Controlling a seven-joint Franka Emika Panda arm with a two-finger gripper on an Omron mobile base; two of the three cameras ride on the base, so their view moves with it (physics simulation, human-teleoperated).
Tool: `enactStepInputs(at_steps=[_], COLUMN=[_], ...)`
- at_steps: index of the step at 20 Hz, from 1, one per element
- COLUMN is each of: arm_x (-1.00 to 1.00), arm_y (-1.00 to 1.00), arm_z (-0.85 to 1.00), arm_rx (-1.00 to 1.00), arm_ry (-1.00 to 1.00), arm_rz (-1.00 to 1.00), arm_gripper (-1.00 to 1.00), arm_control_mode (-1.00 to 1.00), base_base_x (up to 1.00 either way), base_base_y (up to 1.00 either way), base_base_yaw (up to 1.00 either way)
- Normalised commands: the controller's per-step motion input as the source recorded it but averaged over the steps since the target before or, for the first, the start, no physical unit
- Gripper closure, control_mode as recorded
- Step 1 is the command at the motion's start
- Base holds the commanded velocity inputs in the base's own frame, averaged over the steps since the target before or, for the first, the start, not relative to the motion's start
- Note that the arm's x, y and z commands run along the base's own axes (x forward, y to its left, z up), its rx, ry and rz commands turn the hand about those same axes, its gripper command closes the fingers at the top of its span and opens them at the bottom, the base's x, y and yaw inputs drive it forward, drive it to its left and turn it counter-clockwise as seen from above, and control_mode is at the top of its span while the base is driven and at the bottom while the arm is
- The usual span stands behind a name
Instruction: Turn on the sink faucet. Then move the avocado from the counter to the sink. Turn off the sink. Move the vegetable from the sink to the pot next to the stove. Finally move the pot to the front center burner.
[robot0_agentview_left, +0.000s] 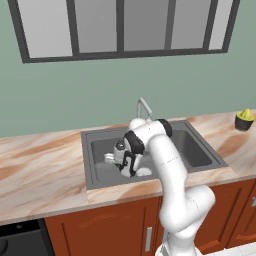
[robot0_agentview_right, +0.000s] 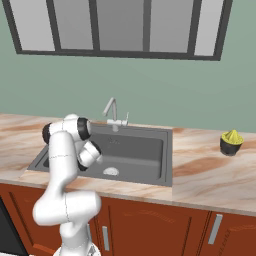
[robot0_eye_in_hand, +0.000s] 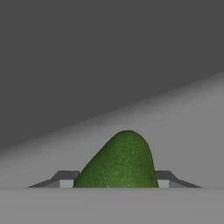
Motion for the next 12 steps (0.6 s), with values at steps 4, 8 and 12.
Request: enactStepInputs(at_steps=[4, 8, 12], arm_x=[-0.24, -0.19, -0.21], arm_y=[0.09, 0.13, 0.20], arm_z=[0.79, 0.84, 0.97], arm_rx=[0.00, 0.00, 0.00], arm_ry=[-0.08, -0.05, -0.08], arm_rz=[0.00, 0.00, 0.00], arm_gripper=[1.00, 1.00, 1.00], arm_control_mode=[-1.00, -1.00, -1.00], base_base_x=[0.00, 0.00, 0.00], base_base_y=[0.00, 0.00, 0.00], base_base_yaw=[0.00, 0.00, 0.00])
